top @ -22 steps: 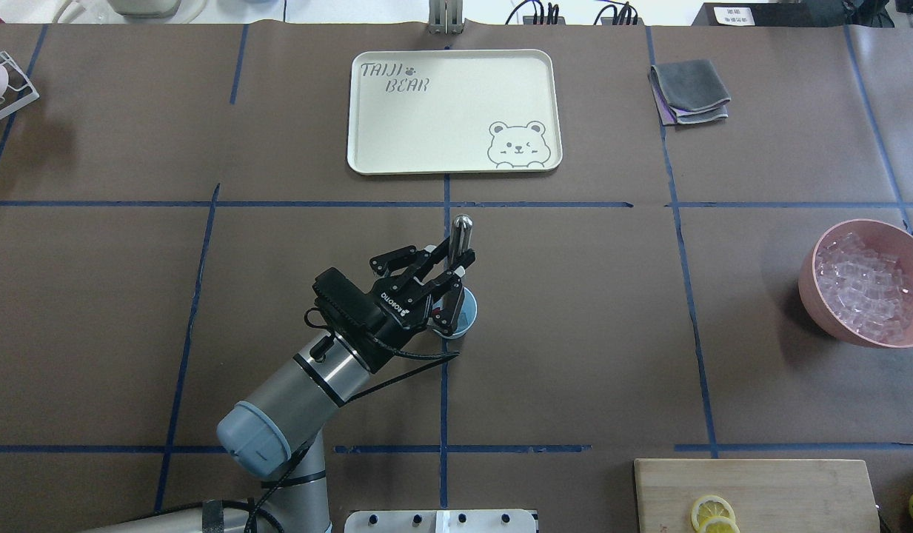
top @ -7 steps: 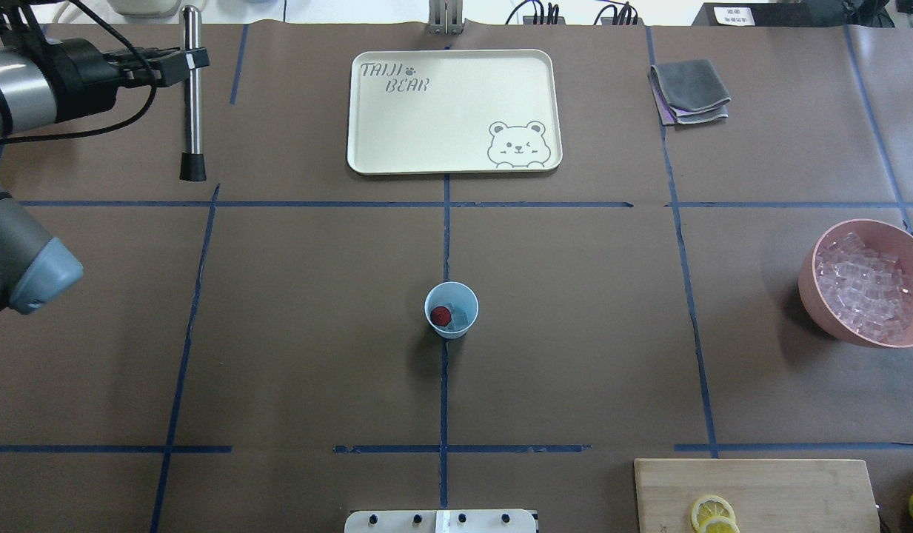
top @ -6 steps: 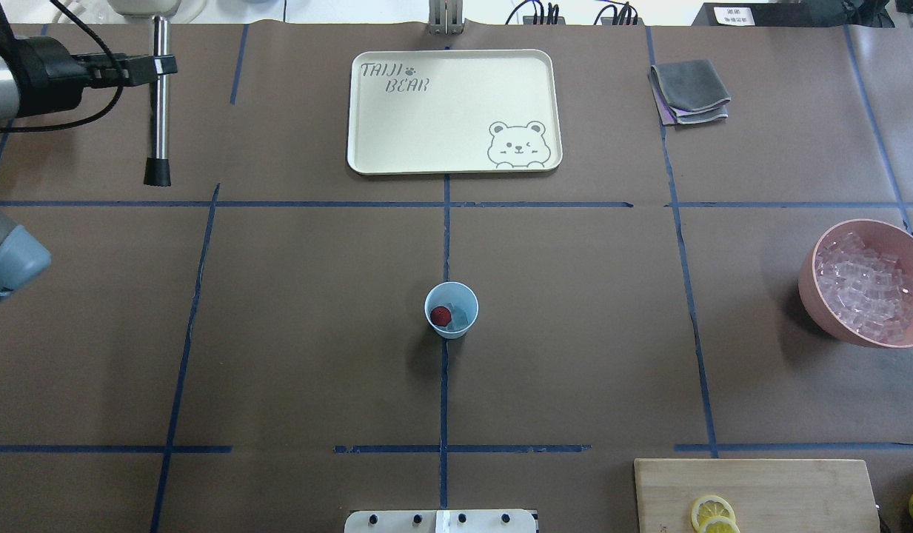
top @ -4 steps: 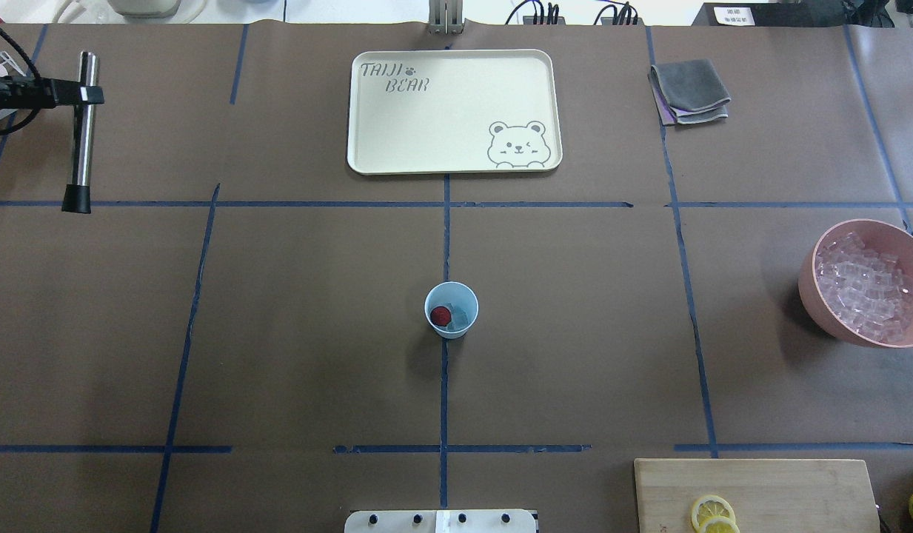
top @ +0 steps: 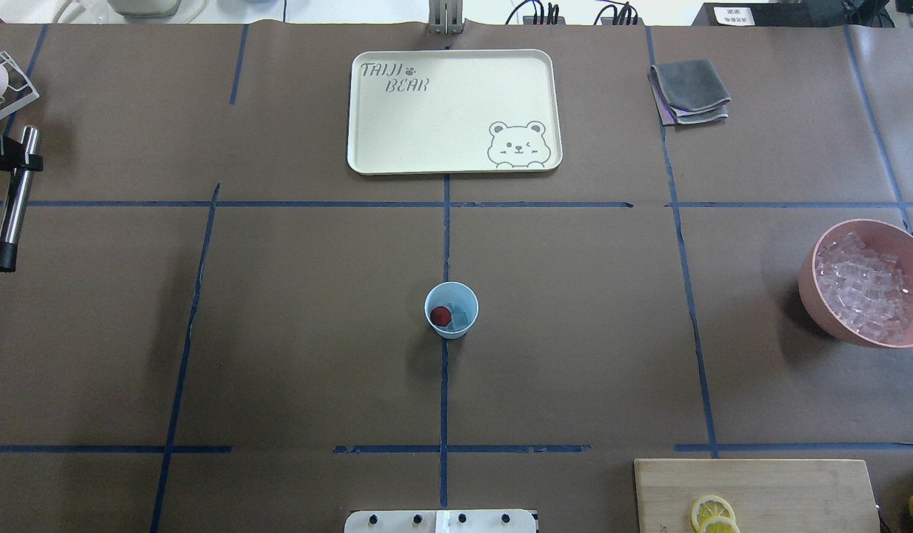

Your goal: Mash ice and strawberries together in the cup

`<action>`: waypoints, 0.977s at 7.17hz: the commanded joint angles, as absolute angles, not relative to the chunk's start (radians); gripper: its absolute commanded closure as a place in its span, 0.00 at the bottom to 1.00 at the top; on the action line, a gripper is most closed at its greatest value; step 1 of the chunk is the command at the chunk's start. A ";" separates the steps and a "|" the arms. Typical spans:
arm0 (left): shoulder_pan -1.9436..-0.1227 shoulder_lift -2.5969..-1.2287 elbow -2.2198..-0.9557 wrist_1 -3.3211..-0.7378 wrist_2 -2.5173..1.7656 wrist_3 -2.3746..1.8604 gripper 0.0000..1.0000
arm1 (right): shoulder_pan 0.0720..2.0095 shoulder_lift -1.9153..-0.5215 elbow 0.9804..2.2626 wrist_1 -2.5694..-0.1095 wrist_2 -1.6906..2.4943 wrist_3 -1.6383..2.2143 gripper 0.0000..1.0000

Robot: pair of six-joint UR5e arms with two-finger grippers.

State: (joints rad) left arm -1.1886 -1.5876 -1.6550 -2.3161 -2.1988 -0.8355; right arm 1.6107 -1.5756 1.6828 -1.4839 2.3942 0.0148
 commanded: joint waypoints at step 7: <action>-1.175 -1.511 -1.519 -2.230 -2.115 -0.630 1.00 | 1.609 -1.572 1.681 -1.483 2.391 0.012 0.00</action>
State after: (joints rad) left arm -1.1774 -1.5098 -1.5342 -2.2265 -2.1341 -0.6319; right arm 1.6095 -1.5730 1.6813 -1.4835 2.3915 0.0120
